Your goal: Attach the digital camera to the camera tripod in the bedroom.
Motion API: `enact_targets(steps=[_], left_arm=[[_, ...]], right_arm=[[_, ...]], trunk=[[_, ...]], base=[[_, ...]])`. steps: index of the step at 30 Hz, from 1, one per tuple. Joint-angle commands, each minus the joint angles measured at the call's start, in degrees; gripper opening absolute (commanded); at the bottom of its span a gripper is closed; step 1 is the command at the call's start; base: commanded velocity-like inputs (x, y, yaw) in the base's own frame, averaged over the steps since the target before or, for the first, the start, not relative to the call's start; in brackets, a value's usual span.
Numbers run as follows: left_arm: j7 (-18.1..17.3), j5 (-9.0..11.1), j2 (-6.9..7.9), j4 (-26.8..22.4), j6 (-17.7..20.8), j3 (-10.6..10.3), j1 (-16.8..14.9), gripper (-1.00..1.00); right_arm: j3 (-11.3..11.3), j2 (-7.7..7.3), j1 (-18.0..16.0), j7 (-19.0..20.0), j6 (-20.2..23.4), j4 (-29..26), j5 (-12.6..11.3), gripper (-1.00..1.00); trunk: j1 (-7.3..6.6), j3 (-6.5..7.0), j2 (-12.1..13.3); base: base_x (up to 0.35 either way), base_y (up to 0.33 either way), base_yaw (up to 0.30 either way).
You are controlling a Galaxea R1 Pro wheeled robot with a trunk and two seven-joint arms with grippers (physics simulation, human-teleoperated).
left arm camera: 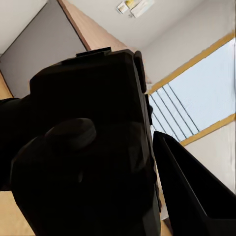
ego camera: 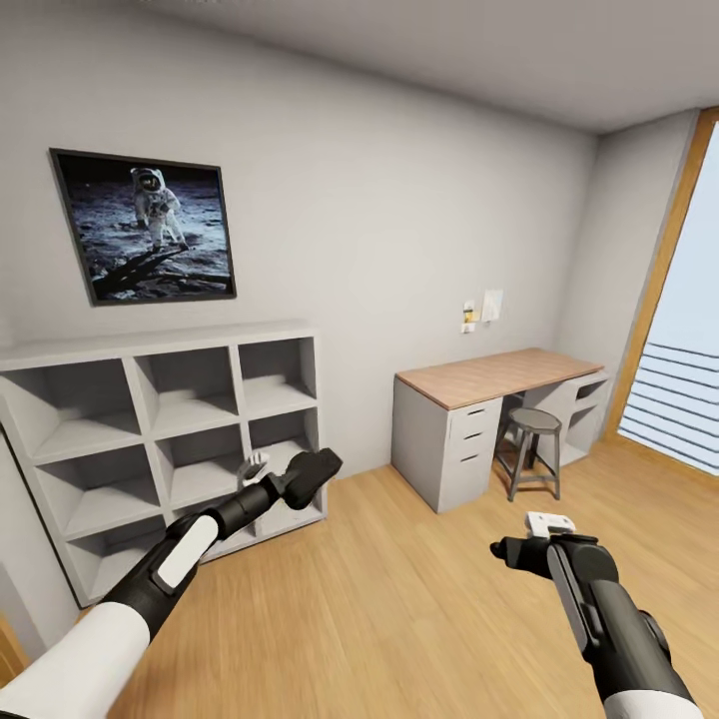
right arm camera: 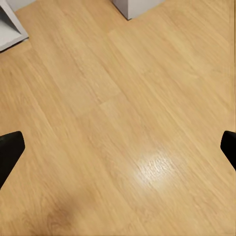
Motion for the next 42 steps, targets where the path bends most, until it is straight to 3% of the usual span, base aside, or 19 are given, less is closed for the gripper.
enact_targets(steps=[1,17,33,36,38,39,42], left_arm=[[-0.09,0.29,0.09,-0.93,0.26,-0.1,-0.01,-1.0],[-0.15,0.32,0.19,-2.98,0.39,0.04,-0.01,-1.0],[0.68,-0.46,0.04,-2.47,0.1,-0.36,-0.01,-1.0],[0.98,-0.68,0.6,-1.93,0.68,-0.76,-0.01,-1.0],[1.18,-0.9,1.35,-0.7,0.79,-0.83,-0.01,-1.0],[1.5,-2.28,1.78,3.9,0.7,-0.83,-0.01,-1.0],[1.71,-3.96,1.78,9.65,0.36,-0.78,-0.01,-1.0]], right_arm=[[-0.12,0.04,-0.02,0.47,0.32,-0.17,0.41,1.0],[-0.18,0.1,-0.02,0.45,0.47,-0.34,0.87,1.0],[-0.15,0.0,-0.02,0.57,0.28,-0.27,0.42,1.0],[-0.18,0.0,-0.02,0.6,-0.2,0.8,0.32,1.0],[-0.18,-0.01,-0.02,0.6,-0.34,2.23,0.3,1.0],[-0.19,-0.05,-0.02,0.54,-0.46,4.8,0.36,1.0],[-0.19,-0.07,-0.02,0.28,-1.1,8.57,0.41,1.0]], trunk=[[-0.21,0.16,0.39],[-3.72,3.03,6.8],[-3.72,3.03,6.8],[-3.72,3.03,6.8],[-3.72,3.03,6.8],[-3.72,3.03,6.8],[-3.72,3.03,6.8]], base=[[0.0,0.0,0.0],[0.0,0.0,0.0],[0.0,0.0,0.0],[0.0,0.0,0.0],[0.0,0.0,0.0],[0.0,0.0,0.0],[0.0,0.0,0.0]])
